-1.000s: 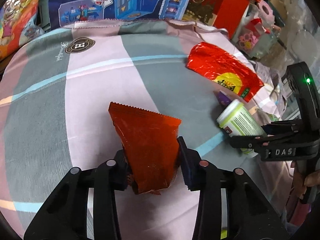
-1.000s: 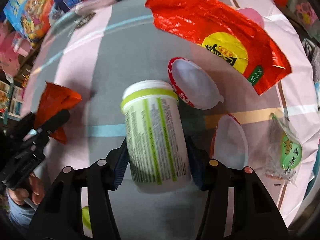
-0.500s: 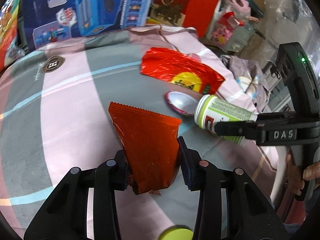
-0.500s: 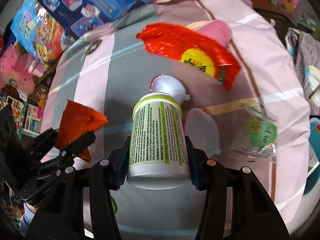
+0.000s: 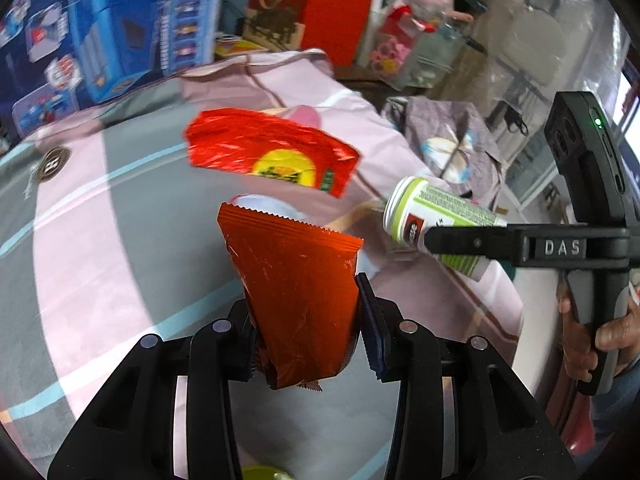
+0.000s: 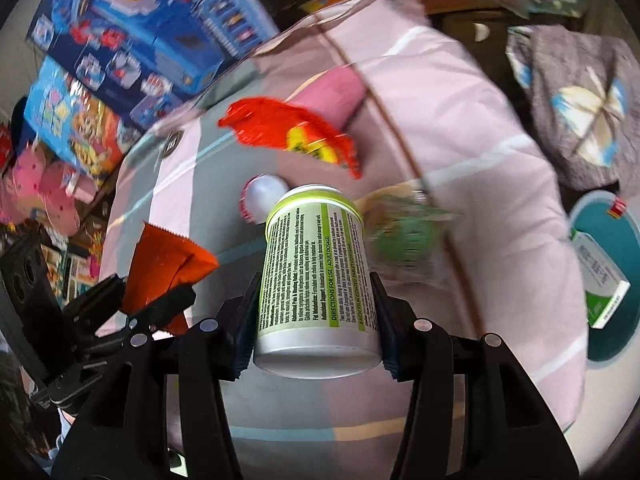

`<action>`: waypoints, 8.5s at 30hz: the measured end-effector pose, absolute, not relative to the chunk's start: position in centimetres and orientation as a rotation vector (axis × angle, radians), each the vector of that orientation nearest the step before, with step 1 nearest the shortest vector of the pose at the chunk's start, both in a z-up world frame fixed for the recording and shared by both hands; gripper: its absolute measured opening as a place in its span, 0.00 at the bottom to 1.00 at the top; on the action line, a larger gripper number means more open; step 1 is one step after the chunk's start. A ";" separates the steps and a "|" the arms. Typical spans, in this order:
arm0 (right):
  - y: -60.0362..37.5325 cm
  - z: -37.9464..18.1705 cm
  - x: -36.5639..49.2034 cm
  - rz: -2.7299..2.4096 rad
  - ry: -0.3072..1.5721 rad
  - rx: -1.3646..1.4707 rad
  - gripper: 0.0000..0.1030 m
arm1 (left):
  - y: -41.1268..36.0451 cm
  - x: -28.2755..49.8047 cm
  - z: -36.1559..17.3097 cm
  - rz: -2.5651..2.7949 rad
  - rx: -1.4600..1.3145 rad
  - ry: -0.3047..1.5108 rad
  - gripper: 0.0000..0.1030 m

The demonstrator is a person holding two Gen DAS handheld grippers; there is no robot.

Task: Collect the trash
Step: 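Carry packet and pill bottle over the teal bin and release both, then move both grippers back over the bed toward the plastic cups, then grasp the orange-green cup with the right gripper while the left grasps the white red-rimmed cup, then carry both cups over the teal bin and open both grippers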

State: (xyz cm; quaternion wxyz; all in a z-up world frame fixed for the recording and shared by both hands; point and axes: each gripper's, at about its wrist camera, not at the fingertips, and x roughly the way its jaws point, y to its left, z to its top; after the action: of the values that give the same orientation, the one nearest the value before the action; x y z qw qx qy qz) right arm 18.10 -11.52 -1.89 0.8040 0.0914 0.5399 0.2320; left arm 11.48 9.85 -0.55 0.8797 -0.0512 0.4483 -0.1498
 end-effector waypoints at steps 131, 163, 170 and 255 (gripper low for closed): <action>-10.0 -3.7 19.8 0.366 1.279 0.179 0.78 | 14.6 13.1 -6.3 -0.247 -0.281 1.054 0.95; -3.4 -4.1 23.5 0.459 1.228 0.129 0.04 | 17.0 17.4 -6.3 -0.256 -0.320 1.018 0.91; -6.0 -1.9 23.6 0.443 1.181 0.158 0.05 | 13.8 21.2 -6.7 -0.253 -0.274 1.063 0.65; -45.7 -8.7 20.0 0.100 1.084 0.691 0.05 | -26.1 22.9 -6.9 -0.610 0.190 1.165 0.08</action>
State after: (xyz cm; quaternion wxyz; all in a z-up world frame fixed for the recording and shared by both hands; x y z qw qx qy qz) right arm 20.00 -45.74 -8.70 0.7993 0.3219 0.5053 0.0467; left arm 22.91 -26.10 -6.92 0.7874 0.0880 0.5404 -0.2831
